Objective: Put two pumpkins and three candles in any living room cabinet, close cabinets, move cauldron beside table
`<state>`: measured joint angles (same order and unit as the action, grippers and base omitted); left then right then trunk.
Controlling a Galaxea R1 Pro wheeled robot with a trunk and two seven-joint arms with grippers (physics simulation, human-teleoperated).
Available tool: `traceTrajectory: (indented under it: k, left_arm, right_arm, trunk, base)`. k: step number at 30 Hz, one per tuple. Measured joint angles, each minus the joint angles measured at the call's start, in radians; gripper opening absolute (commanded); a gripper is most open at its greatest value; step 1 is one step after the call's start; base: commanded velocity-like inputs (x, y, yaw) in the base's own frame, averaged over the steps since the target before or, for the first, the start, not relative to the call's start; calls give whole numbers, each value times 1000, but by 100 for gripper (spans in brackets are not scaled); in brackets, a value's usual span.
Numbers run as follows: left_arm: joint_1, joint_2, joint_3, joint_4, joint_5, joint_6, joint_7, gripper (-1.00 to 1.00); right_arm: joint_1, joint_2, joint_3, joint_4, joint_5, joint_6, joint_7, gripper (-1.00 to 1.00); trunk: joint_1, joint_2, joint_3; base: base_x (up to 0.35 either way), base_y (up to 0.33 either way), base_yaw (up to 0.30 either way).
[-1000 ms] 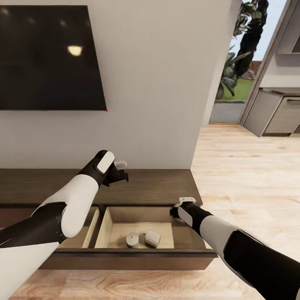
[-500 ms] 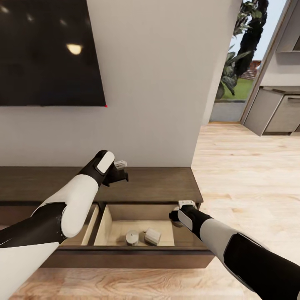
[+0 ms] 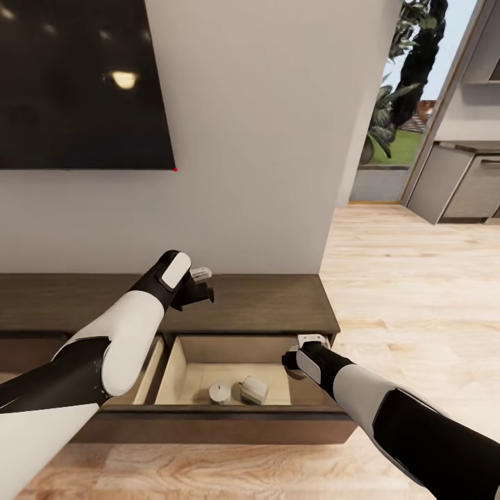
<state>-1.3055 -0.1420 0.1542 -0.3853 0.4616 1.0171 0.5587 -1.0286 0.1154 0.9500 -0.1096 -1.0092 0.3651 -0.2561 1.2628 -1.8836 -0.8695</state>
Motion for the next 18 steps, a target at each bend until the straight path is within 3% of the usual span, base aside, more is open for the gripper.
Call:
traceTrajectory:
  k: [18]
  left_arm:
    - [0, -1, 3, 0, 0, 0, 0, 100]
  right_arm:
    - [0, -1, 1, 1, 0, 2, 0, -100]
  trunk:
    - [69, -126, -56]
  base:
    - [0, 0, 0]
